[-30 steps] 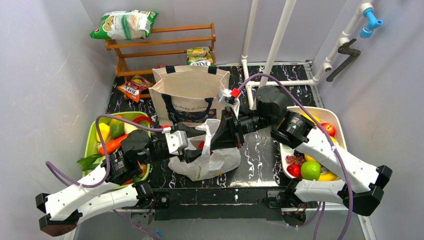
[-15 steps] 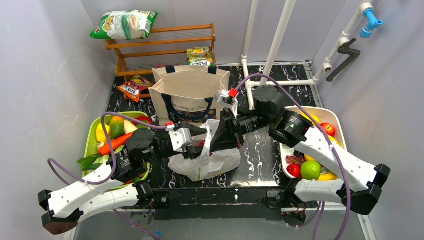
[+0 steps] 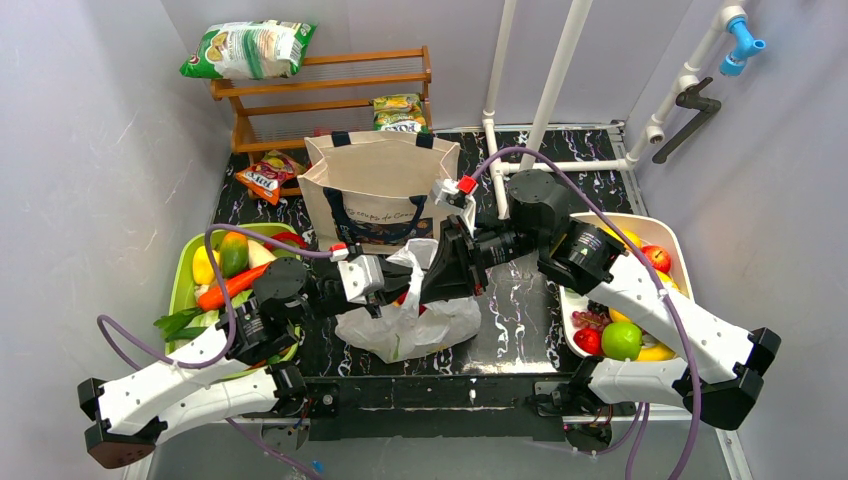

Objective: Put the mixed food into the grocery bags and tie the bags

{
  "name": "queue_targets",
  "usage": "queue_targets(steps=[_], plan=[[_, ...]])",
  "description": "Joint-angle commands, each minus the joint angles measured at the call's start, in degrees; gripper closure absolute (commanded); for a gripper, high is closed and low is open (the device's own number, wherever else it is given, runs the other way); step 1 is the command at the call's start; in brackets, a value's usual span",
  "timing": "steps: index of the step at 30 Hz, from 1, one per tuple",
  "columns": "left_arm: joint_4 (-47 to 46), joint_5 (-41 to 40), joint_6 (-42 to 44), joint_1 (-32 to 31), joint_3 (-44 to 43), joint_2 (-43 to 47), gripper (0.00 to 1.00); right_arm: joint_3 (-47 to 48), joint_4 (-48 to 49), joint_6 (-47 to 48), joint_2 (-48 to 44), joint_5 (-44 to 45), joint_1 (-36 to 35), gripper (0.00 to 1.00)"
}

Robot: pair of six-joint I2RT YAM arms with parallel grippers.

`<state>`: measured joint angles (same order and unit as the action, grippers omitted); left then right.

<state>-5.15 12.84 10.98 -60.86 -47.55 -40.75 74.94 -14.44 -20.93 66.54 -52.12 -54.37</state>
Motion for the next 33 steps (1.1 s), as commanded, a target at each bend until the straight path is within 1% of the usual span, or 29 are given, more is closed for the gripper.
queue_targets(steps=[1, 3, 4, 5, 7, 13, 15, 17, 20, 23, 25, 28, 33], plan=[[-1.3, -0.6, -0.8, 0.3, 0.7, 1.4, 1.00, 3.8, -0.9, 1.2, -0.8, 0.1, 0.1, 0.74], [-1.3, -0.5, -1.2, 0.3, 0.7, 1.5, 1.00, 5.9, -6.0, 3.4, -0.4, 0.4, 0.1, 0.60], [-1.2, -0.3, -1.3, 0.3, 0.6, 1.6, 1.00, 6.7, -7.4, 4.5, -0.4, 0.8, 0.1, 0.54], [-1.1, -0.2, -1.5, 0.3, 0.6, 1.5, 1.00, 7.1, -9.5, 5.4, -0.6, 1.4, 0.2, 0.51], [-1.2, 0.1, -1.8, 0.3, 0.6, 1.5, 1.00, 7.1, -11.3, 6.9, -1.6, 2.8, 0.5, 0.49], [-1.5, 0.5, -2.5, 0.3, 0.6, 1.3, 1.00, 5.2, -14.7, 9.5, -5.0, 6.2, 2.8, 0.48], [-1.8, 0.6, -2.8, 0.3, 0.6, 1.2, 1.00, 3.8, -14.3, 9.5, -5.8, 7.0, 3.4, 0.52], [-1.7, 0.9, -3.1, 0.3, 0.5, 1.0, 1.00, 2.3, -13.4, 9.2, -6.0, 7.3, 3.7, 0.58], [-2.1, 0.9, -3.5, 0.3, 0.5, 0.7, 1.00, 0.3, -10.4, 6.8, -5.4, 6.6, 3.8, 0.72], [-2.3, 1.0, -3.8, 0.3, 0.6, 0.5, 1.00, -0.8, -7.2, 4.3, -4.2, 4.8, 3.8, 0.84], [-2.4, 1.0, -4.0, 0.3, 0.5, 0.5, 1.00, -1.4, -5.3, 2.8, -3.5, 3.6, 3.8, 0.87], [-2.4, 1.1, -4.3, 0.3, 0.4, 0.3, 1.00, -2.4, -2.3, 1.1, -2.3, 2.1, 3.7, 0.88], [-2.4, 1.3, -4.8, 0.3, 0.5, 0.3, 1.00, -3.1, -0.9, 0.8, -0.2, -1.1, 3.7, 0.89]])
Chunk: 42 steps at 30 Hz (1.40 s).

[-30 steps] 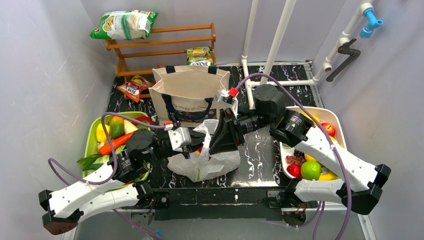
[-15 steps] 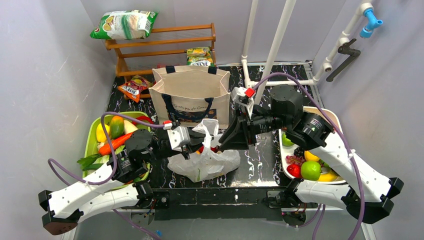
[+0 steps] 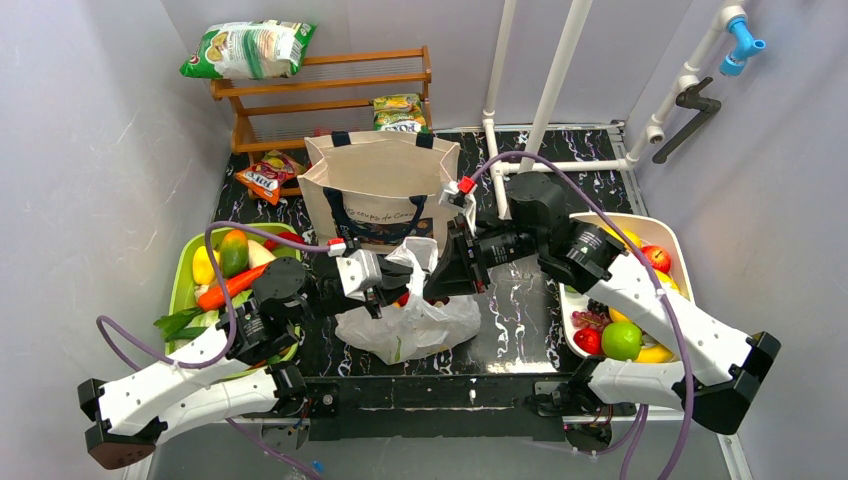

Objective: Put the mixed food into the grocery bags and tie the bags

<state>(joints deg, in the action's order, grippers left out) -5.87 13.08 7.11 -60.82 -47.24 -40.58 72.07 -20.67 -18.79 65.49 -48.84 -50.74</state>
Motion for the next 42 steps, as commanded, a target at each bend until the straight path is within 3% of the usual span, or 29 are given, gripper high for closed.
queue_targets(steps=[1, 17, 27, 34, 42], plan=[[-1.8, 1.0, -1.0, 0.3, 0.2, 0.2, 1.00, -0.5, 5.7, -1.5, 1.1, -5.3, 0.1, 0.89], [-3.1, 0.3, -1.7, 0.3, 0.7, -0.1, 1.00, -3.9, 7.5, -2.2, 4.0, -13.9, -2.5, 0.88], [-3.2, -0.2, -1.8, 0.3, 0.9, -0.2, 1.00, -4.8, 6.3, -1.9, 2.0, -16.1, -3.5, 0.83], [-3.3, -0.3, -2.5, 0.3, 0.7, -0.5, 1.00, -5.3, 7.7, -3.3, 1.4, -14.5, -5.5, 0.80], [-3.6, -0.5, -3.7, 0.3, 1.2, -0.1, 1.00, -7.3, 13.4, -7.3, 0.2, -5.0, -5.8, 0.71]])
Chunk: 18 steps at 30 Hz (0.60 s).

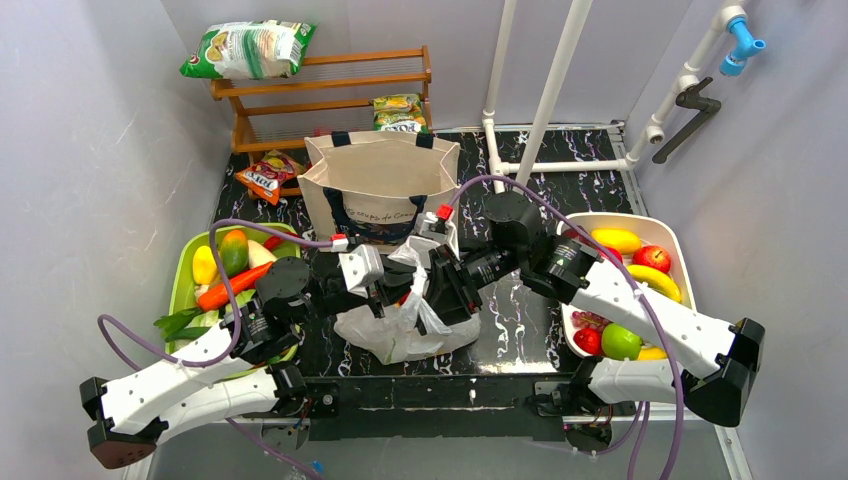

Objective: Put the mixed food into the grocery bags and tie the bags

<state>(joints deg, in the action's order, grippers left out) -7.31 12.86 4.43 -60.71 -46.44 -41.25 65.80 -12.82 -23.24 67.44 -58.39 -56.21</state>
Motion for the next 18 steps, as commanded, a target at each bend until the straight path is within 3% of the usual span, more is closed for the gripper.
queue_targets(steps=[1, 6, 18], plan=[[-2.1, -0.4, -1.1, 0.1, 0.5, 0.8, 1.00, -1.4, 6.6, -3.5, -1.8, 5.3, -0.4, 0.70], [-1.7, -0.9, -1.2, 0.2, 0.6, 1.6, 1.00, -3.7, 15.2, -8.8, -2.6, 6.7, -0.4, 0.68], [-2.2, -2.9, -1.4, 0.1, 1.6, 2.4, 1.00, -6.2, 25.6, -15.0, -3.0, 11.1, -1.6, 0.58]])
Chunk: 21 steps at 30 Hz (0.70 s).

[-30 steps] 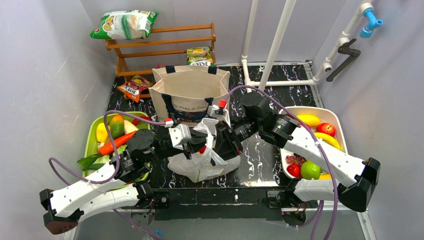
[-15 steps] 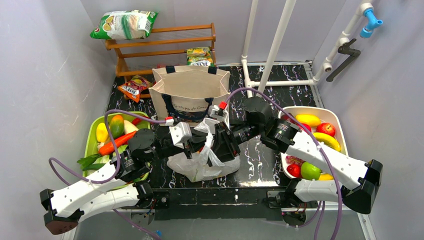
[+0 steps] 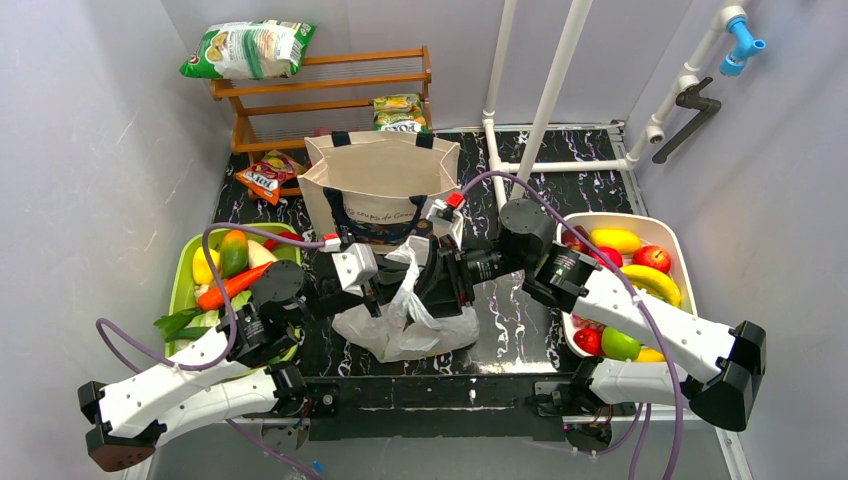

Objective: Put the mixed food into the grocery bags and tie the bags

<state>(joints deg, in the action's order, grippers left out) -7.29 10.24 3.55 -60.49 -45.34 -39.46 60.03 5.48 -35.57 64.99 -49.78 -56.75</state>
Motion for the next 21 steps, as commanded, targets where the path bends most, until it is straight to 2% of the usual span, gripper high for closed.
queue_targets(steps=[1, 5, 11, 21], plan=[[-2.2, -0.4, -0.6, -0.1, 0.6, 0.6, 1.00, -0.4, 7.6, -2.7, -0.5, 2.6, -1.4, 0.58], [-1.8, -1.2, -0.1, -0.1, 0.4, 0.4, 1.00, 0.1, 7.7, -2.5, -0.1, 5.5, -3.1, 0.55], [-2.1, -2.5, 0.0, -0.1, 0.2, 0.2, 1.00, -1.6, 9.3, -3.4, -1.3, 19.9, -6.7, 0.48], [-2.0, -4.0, 0.1, -0.1, 0.6, 0.7, 1.00, -3.8, 11.4, -6.7, -2.1, 35.1, -9.2, 0.48]])
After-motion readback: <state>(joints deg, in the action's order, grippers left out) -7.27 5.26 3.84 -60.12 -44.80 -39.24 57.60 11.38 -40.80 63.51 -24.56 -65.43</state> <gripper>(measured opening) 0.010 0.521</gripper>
